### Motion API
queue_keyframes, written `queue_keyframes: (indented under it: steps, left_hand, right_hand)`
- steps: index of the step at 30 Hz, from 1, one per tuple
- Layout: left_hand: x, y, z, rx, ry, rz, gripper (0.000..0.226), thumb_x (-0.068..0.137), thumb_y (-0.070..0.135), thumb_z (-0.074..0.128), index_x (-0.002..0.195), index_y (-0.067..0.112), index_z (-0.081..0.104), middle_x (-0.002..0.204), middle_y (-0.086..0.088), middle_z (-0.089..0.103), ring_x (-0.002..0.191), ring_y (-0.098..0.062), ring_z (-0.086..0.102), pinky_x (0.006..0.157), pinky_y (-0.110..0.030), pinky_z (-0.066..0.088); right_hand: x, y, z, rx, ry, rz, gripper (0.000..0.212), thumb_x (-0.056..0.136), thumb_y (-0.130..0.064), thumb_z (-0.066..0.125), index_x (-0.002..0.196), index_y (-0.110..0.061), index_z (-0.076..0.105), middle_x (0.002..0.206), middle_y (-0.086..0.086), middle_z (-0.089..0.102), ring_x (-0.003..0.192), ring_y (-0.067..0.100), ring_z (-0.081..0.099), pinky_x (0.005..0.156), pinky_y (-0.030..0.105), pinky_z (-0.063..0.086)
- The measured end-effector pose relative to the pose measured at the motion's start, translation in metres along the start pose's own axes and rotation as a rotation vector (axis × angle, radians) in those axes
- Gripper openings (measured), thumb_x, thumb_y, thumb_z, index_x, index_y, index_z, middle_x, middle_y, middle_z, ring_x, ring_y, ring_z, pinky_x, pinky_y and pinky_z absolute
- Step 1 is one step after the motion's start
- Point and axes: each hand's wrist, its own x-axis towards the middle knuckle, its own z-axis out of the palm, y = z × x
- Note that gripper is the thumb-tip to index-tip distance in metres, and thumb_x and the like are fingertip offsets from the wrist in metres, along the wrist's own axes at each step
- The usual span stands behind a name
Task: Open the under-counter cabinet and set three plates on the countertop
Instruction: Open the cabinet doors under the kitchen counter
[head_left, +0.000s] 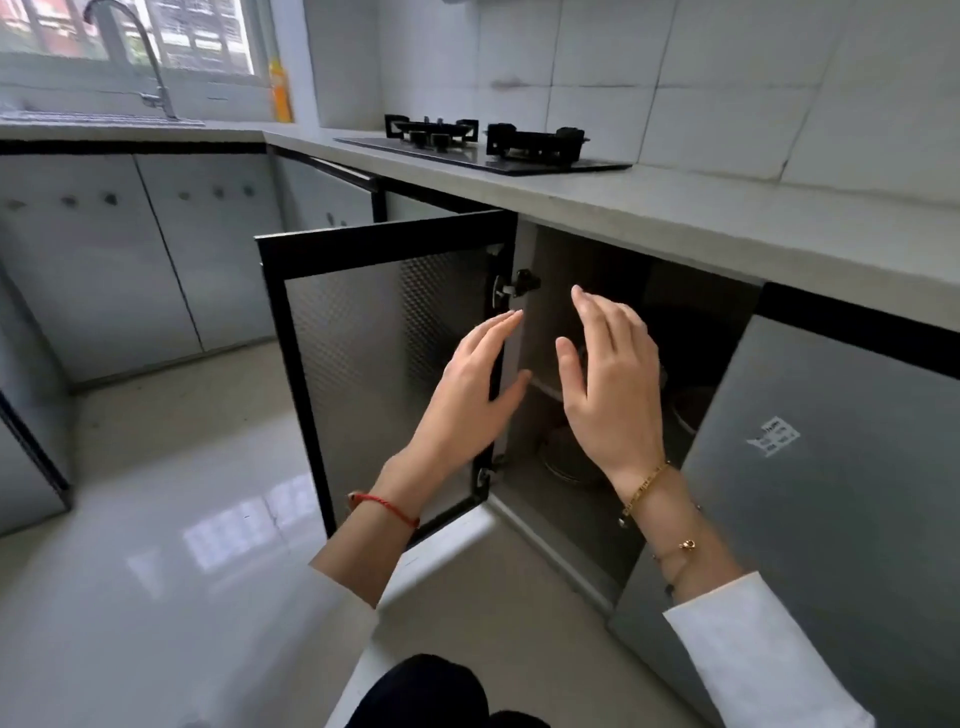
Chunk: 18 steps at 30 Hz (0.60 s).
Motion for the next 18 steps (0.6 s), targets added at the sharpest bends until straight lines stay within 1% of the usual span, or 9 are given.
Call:
queue_keyframes:
  steps: [2, 6, 8, 10, 12, 14, 16, 17, 18]
  left_hand:
    - [0.008, 0.007, 0.017, -0.063, -0.046, 0.017, 0.06, 0.091, 0.021, 0.061, 0.146, 0.016, 0.037, 0.148, 0.001, 0.042, 0.139, -0.011, 0.037, 0.115, -0.022, 0.031]
    - [0.022, 0.015, 0.047, -0.173, -0.162, 0.037, 0.062, 0.092, 0.024, 0.061, 0.147, 0.017, 0.034, 0.149, 0.002, 0.041, 0.134, -0.014, 0.044, 0.111, -0.031, 0.039]
    - [0.032, 0.018, 0.061, -0.215, -0.226, 0.063, 0.063, 0.092, 0.025, 0.06, 0.148, 0.017, 0.033, 0.15, 0.002, 0.04, 0.136, -0.011, 0.04, 0.111, -0.031, 0.039]
    - [0.041, 0.021, 0.075, -0.269, -0.288, 0.079, 0.064, 0.092, 0.026, 0.06, 0.148, 0.017, 0.032, 0.15, 0.001, 0.04, 0.139, -0.011, 0.037, 0.112, -0.027, 0.036]
    - [0.049, 0.024, 0.089, -0.316, -0.359, 0.093, 0.064, 0.092, 0.026, 0.06, 0.149, 0.017, 0.031, 0.151, 0.0, 0.04, 0.139, -0.012, 0.037, 0.112, -0.021, 0.031]
    - [0.055, 0.027, 0.101, -0.358, -0.418, 0.107, 0.064, 0.093, 0.026, 0.059, 0.149, 0.017, 0.03, 0.152, 0.0, 0.039, 0.138, -0.012, 0.038, 0.106, -0.013, 0.028]
    - [0.061, 0.031, 0.114, -0.405, -0.46, 0.115, 0.064, 0.093, 0.026, 0.059, 0.149, 0.017, 0.03, 0.152, 0.0, 0.038, 0.134, -0.007, 0.04, 0.1, -0.005, 0.026]
    - [0.064, 0.033, 0.121, -0.434, -0.478, 0.114, 0.064, 0.093, 0.026, 0.059, 0.149, 0.016, 0.03, 0.153, -0.001, 0.037, 0.132, -0.006, 0.041, 0.1, -0.004, 0.026]
    - [0.066, 0.035, 0.128, -0.465, -0.501, 0.109, 0.065, 0.093, 0.026, 0.059, 0.15, 0.016, 0.029, 0.153, -0.001, 0.037, 0.135, -0.008, 0.039, 0.104, -0.008, 0.027]
  right_hand:
    - [-0.001, 0.012, -0.011, -0.066, 0.013, 0.027, 0.046, 0.1, -0.033, 0.04, 0.142, -0.015, 0.04, 0.139, 0.003, 0.049, 0.132, 0.021, 0.04, 0.111, 0.035, 0.033]
    - [-0.003, 0.035, -0.027, -0.205, 0.016, 0.111, 0.047, 0.1, -0.034, 0.039, 0.143, -0.016, 0.039, 0.138, 0.004, 0.049, 0.13, 0.022, 0.041, 0.108, 0.037, 0.038]
    - [-0.005, 0.044, -0.033, -0.292, 0.03, 0.152, 0.048, 0.1, -0.035, 0.038, 0.144, -0.016, 0.039, 0.137, 0.004, 0.048, 0.129, 0.022, 0.042, 0.107, 0.036, 0.038]
    - [-0.008, 0.051, -0.04, -0.375, 0.059, 0.199, 0.047, 0.1, -0.034, 0.04, 0.143, -0.015, 0.04, 0.136, 0.005, 0.049, 0.128, 0.022, 0.044, 0.104, 0.036, 0.039]
    - [-0.011, 0.056, -0.048, -0.458, 0.075, 0.241, 0.047, 0.1, -0.033, 0.041, 0.142, -0.014, 0.041, 0.136, 0.005, 0.05, 0.127, 0.023, 0.045, 0.102, 0.036, 0.041]
    - [-0.014, 0.06, -0.055, -0.53, 0.073, 0.282, 0.048, 0.1, -0.032, 0.041, 0.143, -0.013, 0.04, 0.136, 0.006, 0.049, 0.126, 0.024, 0.045, 0.103, 0.036, 0.041]
    - [-0.015, 0.063, -0.062, -0.588, 0.082, 0.317, 0.048, 0.099, -0.032, 0.041, 0.143, -0.012, 0.039, 0.135, 0.007, 0.049, 0.126, 0.024, 0.045, 0.104, 0.037, 0.04]
    - [-0.014, 0.065, -0.065, -0.616, 0.086, 0.329, 0.049, 0.099, -0.032, 0.041, 0.143, -0.012, 0.039, 0.135, 0.008, 0.049, 0.125, 0.025, 0.045, 0.104, 0.037, 0.039]
    - [-0.014, 0.066, -0.067, -0.647, 0.088, 0.34, 0.049, 0.099, -0.032, 0.041, 0.144, -0.012, 0.039, 0.134, 0.008, 0.049, 0.125, 0.025, 0.045, 0.104, 0.037, 0.039]
